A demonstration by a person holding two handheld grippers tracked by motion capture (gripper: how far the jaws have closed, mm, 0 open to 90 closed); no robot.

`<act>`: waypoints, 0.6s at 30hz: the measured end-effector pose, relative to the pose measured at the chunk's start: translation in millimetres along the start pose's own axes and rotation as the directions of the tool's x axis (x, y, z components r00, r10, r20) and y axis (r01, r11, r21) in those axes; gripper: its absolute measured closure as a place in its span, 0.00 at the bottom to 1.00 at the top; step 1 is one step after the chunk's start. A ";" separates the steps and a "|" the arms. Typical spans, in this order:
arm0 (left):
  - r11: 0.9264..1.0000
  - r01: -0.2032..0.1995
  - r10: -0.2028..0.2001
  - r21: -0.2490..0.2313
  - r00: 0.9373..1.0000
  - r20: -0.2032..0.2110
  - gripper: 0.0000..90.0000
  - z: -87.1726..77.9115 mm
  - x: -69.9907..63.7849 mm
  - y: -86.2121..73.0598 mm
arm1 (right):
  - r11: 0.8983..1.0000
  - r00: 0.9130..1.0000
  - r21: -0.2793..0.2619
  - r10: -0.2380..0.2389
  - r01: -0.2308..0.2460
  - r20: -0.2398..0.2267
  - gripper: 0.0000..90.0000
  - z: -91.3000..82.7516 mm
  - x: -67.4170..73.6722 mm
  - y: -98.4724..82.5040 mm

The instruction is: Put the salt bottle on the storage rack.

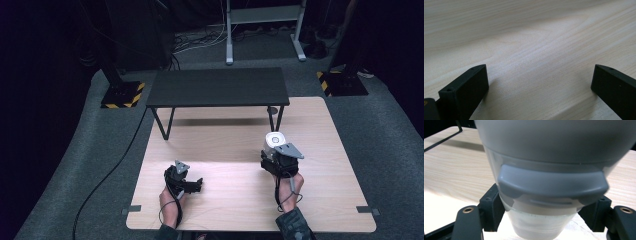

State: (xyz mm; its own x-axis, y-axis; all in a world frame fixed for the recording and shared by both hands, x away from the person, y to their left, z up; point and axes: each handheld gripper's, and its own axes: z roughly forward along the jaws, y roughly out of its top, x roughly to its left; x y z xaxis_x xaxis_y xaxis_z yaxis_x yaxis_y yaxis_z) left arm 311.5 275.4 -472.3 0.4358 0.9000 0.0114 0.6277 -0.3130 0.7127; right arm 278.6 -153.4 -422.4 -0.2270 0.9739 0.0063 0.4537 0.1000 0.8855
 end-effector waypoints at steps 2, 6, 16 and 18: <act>1.000 0.000 0.000 0.000 1.000 0.000 0.01 0.0 0.0 -0.1 | 1.000 1.000 -0.001 -0.004 0.004 -0.001 0.32 -0.5 0.0 3.0; 1.000 0.000 0.000 0.000 1.000 0.000 0.01 0.0 0.0 0.0 | 1.000 1.000 -0.009 -0.009 0.009 -0.003 0.32 -1.7 -0.6 8.7; 1.000 -0.004 0.004 0.002 1.000 0.004 0.00 -0.1 0.6 0.2 | 0.999 1.000 -0.025 -0.030 0.030 -0.006 0.32 -4.7 -2.6 22.6; 1.000 -0.006 0.006 0.002 1.000 0.005 0.00 -0.1 0.6 0.3 | 0.999 0.999 -0.027 -0.031 0.031 -0.007 0.32 -5.0 -2.9 24.4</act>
State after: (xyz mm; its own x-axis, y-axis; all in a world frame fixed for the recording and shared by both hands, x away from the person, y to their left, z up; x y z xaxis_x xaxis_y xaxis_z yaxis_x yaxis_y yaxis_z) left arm 311.9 275.9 -472.0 0.4432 0.8963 0.0121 0.6265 -0.3194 0.7110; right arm 286.0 -154.8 -398.5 -0.2471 0.9688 -0.0177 0.4231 0.1243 0.8975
